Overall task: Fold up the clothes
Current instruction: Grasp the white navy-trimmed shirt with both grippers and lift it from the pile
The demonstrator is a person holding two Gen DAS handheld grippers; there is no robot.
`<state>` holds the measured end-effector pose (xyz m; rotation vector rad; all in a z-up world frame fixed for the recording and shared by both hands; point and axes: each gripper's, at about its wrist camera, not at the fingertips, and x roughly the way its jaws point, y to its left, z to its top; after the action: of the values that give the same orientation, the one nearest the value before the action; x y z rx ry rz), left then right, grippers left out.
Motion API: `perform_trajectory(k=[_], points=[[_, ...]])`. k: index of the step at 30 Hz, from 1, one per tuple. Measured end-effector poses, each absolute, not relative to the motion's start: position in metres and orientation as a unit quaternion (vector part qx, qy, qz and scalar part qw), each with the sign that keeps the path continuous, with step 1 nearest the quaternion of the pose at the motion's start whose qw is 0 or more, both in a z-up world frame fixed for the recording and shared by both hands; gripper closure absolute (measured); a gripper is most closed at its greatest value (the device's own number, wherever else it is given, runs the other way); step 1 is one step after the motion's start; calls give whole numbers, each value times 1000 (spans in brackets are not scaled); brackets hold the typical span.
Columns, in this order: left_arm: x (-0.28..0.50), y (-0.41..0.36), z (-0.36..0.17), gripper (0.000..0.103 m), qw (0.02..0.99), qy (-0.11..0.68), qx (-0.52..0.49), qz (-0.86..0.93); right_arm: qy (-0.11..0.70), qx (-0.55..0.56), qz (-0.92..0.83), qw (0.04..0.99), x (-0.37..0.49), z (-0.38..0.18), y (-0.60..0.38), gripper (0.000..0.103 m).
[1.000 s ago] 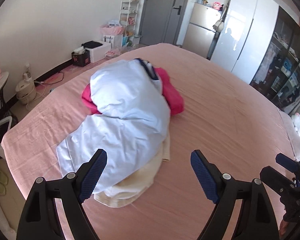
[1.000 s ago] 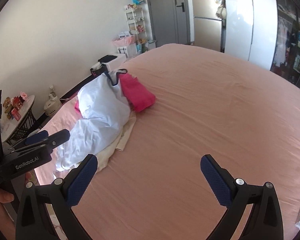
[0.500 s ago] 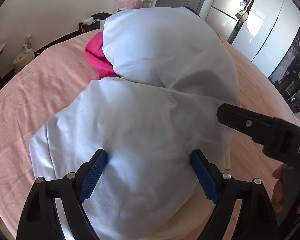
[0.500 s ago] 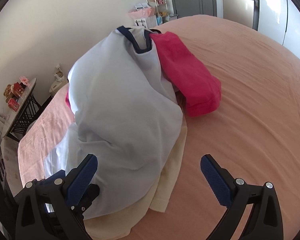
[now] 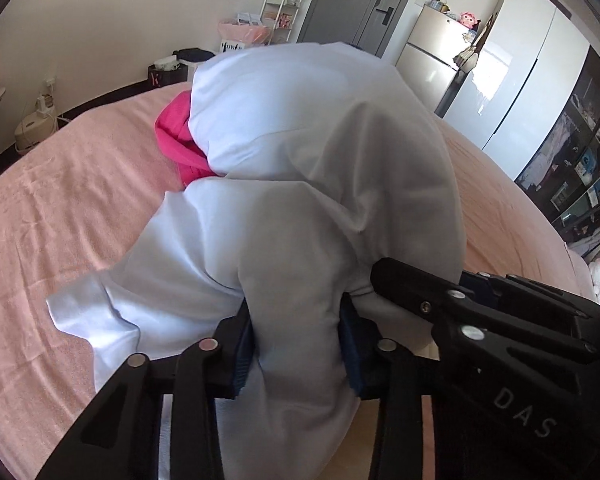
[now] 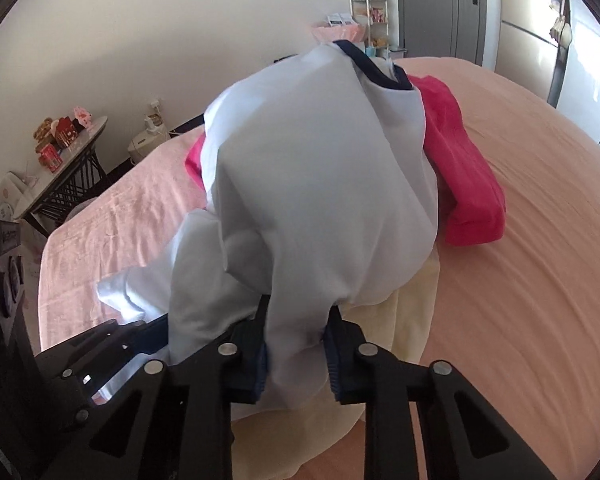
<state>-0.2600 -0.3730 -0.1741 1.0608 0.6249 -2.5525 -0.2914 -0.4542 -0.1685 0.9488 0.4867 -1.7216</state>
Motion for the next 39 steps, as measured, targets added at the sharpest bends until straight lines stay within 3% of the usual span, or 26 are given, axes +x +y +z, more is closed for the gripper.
perform_trajectory(k=[5,16,20,21,23,24,25,27,30,32,33,34,35,39], points=[[-253,-350,-144,87,128,181,346,-912,196,376,-731,534,-297,-145,-429,90],[-290,-212,-153,88,-112,91,411,-900,166,409,-777,449,-299,-132,-262,94],[-284,-197,-155,88,-169,97,426,-884,148,434,-790,407,-313,-135,-223,94],[-279,-197,-153,88,-185,101,428,-879,141,435,-792,403,-316,-134,-219,88],[-268,-195,-151,88,-216,110,431,-869,139,434,-802,386,-319,-134,-217,64],[-263,-195,-150,88,-232,114,432,-864,135,440,-799,386,-321,-139,-217,45],[-258,-194,-149,88,-248,119,433,-858,129,448,-794,390,-324,-144,-216,33],[-247,-193,-146,86,-279,127,435,-847,114,476,-772,406,-330,-158,-219,30],[-232,-193,-144,81,-320,139,439,-828,81,541,-719,430,-336,-190,-232,31],[-230,-212,-153,72,-292,135,460,-827,74,551,-705,441,-335,-202,-239,45],[-229,-224,-159,55,-282,140,472,-823,91,544,-712,434,-333,-203,-243,64],[-228,-235,-163,37,-268,146,478,-824,111,537,-719,427,-332,-205,-247,72],[-226,-246,-164,32,-250,145,483,-826,117,532,-724,422,-329,-207,-247,75],[-223,-278,-164,29,-179,137,486,-844,137,512,-745,405,-326,-210,-243,82]])
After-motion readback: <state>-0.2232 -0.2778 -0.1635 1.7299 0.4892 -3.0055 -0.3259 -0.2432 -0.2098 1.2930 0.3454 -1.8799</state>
